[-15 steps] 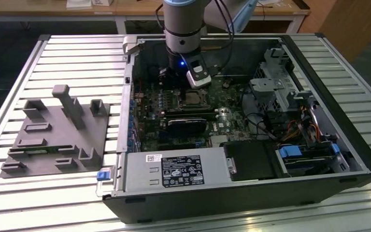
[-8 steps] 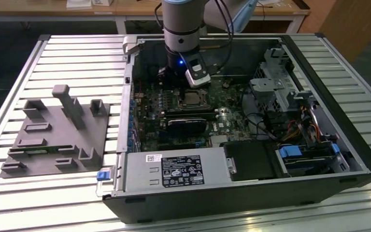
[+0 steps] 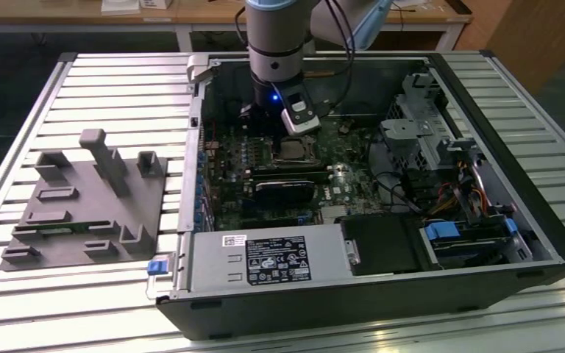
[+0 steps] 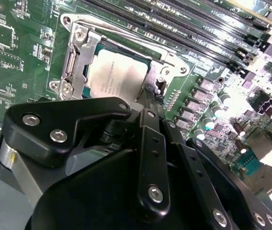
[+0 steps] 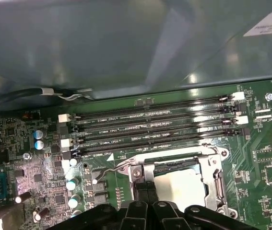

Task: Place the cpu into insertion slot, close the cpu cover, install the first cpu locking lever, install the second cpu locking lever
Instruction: 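Close the cpu cover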

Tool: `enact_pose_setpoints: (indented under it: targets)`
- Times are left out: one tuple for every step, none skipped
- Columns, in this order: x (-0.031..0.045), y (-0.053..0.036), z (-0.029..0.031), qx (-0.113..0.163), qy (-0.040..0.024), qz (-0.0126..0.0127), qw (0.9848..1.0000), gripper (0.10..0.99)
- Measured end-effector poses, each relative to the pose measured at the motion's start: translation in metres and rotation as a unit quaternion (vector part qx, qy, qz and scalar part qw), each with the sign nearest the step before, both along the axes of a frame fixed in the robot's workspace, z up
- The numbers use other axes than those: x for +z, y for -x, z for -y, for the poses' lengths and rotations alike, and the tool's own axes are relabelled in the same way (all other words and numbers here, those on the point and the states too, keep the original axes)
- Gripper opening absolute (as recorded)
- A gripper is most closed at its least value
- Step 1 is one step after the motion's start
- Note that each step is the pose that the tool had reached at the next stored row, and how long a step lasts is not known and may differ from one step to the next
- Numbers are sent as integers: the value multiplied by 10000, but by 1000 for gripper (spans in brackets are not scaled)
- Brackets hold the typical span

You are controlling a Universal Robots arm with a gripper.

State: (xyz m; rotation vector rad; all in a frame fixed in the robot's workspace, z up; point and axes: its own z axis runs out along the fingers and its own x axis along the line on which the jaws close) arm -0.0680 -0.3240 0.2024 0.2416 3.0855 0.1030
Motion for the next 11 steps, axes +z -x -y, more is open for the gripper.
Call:
enact_pose_setpoints:
  targets:
    - [-4,0,4,0,-4,0,10000,106]
    - [-9,0,8,0,-8,0,10000,106]
    - [-12,0,11,0,-10,0,10000,106]
    - [-14,0,14,0,-11,-1,10000,106]
    - [-16,0,16,-1,-13,0,10000,106]
    - [-17,0,18,-1,-15,0,10000,106]
    - [-18,0,19,0,-18,-1,10000,106]
    - [-19,0,20,0,-20,0,10000,106]
    - [-20,0,20,0,-20,0,10000,106]
    - [-21,0,21,0,-20,-1,10000,106]
    - [-23,0,21,0,-20,-1,10000,106]
